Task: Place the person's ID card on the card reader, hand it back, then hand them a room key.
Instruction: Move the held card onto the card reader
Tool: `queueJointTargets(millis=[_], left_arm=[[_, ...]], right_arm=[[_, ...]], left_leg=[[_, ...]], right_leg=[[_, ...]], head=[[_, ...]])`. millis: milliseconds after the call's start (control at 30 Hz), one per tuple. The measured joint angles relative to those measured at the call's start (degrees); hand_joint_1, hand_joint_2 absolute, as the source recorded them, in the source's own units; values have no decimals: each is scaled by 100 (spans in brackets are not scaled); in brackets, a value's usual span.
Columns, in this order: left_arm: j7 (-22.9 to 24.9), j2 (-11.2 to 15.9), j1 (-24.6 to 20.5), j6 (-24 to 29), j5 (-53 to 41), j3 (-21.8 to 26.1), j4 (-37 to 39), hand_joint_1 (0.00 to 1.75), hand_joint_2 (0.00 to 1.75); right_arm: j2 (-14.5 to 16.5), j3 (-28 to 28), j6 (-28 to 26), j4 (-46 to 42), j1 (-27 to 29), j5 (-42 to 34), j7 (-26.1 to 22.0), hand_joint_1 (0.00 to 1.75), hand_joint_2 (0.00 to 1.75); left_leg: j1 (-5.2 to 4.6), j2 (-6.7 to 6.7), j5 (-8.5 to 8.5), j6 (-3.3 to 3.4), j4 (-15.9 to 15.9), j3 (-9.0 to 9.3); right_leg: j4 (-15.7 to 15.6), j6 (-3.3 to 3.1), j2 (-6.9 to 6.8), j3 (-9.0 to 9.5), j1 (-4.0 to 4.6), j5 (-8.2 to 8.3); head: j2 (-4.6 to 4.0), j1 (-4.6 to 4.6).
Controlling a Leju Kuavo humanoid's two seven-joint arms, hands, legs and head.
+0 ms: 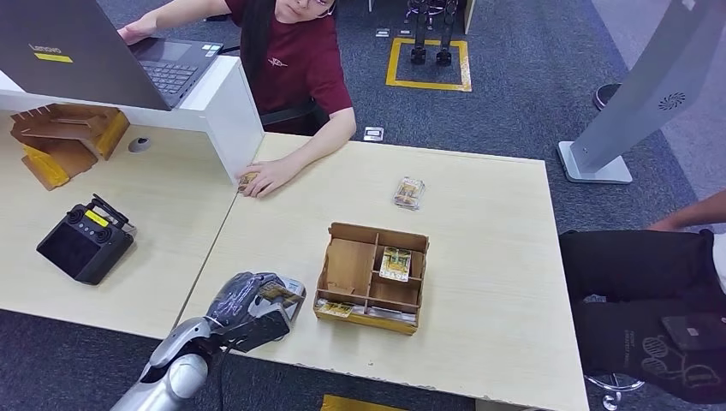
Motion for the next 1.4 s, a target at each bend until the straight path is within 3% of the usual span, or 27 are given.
queueJointTargets(millis=[567,1400], left_arm=[[630,-689,-523,791,-1280,-17,1059,175,175],[958,-1117,-751,1107,-2190,202,1835,175,175]], right_arm=[[19,-126,5,0,-10,202,-55,0,0],[21,-243,4,0,-10,368,-181,0,0]], left_leg=[[0,-2,0,0,0,3],[0,-2,0,0,0,16]], right_leg=[[0,0,-5,8,0,0],[1,0,-5,20,0,0]], head=[[0,0],[0,0]])
